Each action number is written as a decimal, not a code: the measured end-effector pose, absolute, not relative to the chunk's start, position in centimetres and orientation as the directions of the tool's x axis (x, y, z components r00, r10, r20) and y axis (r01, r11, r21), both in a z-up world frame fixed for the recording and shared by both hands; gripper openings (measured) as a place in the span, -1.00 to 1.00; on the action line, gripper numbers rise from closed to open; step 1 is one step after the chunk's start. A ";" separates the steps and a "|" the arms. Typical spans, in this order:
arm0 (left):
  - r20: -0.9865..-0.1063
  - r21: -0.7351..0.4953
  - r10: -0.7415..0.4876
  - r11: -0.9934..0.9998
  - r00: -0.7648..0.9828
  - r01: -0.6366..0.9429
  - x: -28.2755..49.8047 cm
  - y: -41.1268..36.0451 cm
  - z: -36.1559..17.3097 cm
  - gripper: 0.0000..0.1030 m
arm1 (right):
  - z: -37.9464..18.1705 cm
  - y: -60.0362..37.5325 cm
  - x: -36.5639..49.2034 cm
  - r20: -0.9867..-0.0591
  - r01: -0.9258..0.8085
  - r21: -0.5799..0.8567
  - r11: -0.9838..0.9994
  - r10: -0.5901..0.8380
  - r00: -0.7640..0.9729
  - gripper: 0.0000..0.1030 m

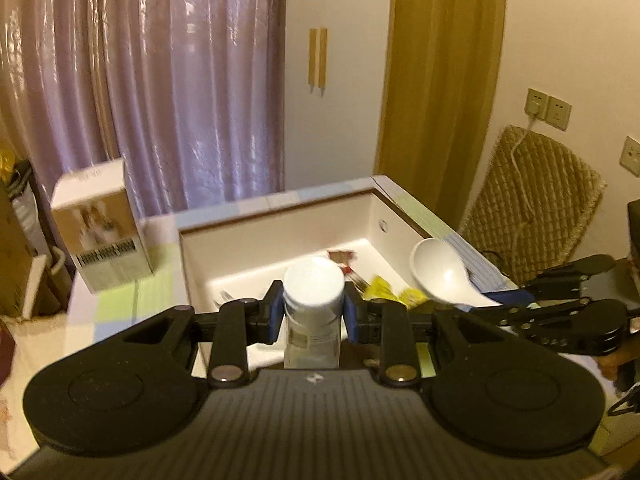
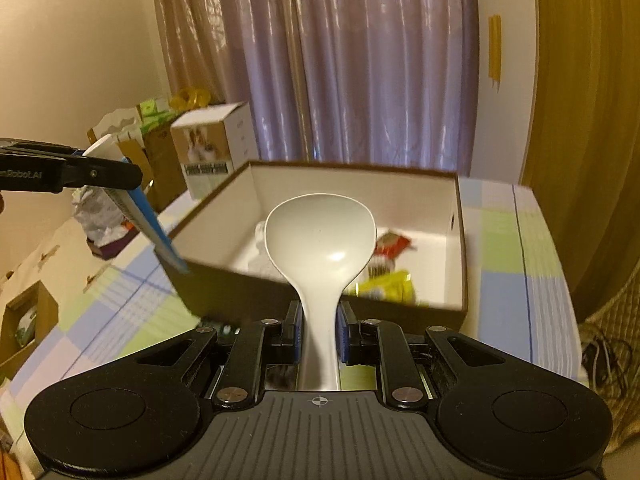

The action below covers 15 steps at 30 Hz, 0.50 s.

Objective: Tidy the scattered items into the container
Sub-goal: 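Lift the white tube and ladle up toward the box, then lower the tube and ladle into the box and open both tools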

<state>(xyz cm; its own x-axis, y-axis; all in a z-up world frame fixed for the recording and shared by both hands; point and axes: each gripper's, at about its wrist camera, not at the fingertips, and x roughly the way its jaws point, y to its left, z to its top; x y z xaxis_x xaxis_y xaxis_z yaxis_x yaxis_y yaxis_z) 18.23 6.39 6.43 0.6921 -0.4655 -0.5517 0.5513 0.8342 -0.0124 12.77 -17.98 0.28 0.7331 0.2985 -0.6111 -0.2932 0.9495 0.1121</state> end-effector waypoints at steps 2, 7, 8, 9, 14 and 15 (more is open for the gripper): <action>-0.551 0.002 -0.455 0.837 0.699 0.547 19.5 6.4 6.7 -0.51 | 0.9 -18.1 13.7 -0.597 -0.297 0.109 0.949 0.301 0.743 -0.61; -0.569 0.032 -0.414 0.852 0.710 0.523 22.7 5.8 6.3 -0.51 | 1.7 -18.3 16.3 -0.570 -0.309 0.094 0.947 0.305 0.763 -0.61; -0.574 0.032 -0.409 0.854 0.709 0.518 23.3 5.7 6.1 -0.51 | 1.7 -18.3 16.7 -0.568 -0.310 0.094 0.946 0.307 0.764 -0.61; -0.580 0.032 -0.403 0.857 0.708 0.514 23.9 5.6 5.9 -0.51 | 1.8 -18.3 17.2 -0.564 -0.311 0.094 0.946 0.308 0.766 -0.61; -0.632 0.038 -0.371 0.862 0.681 0.505 26.4 5.0 4.0 -0.51 | 1.5 -18.6 19.5 -0.576 -0.320 0.093 0.943 0.313 0.755 -0.61; -0.646 0.037 -0.366 0.862 0.670 0.506 26.8 4.8 3.5 -0.51 | 1.3 -18.5 20.0 -0.582 -0.323 0.089 0.942 0.312 0.751 -0.61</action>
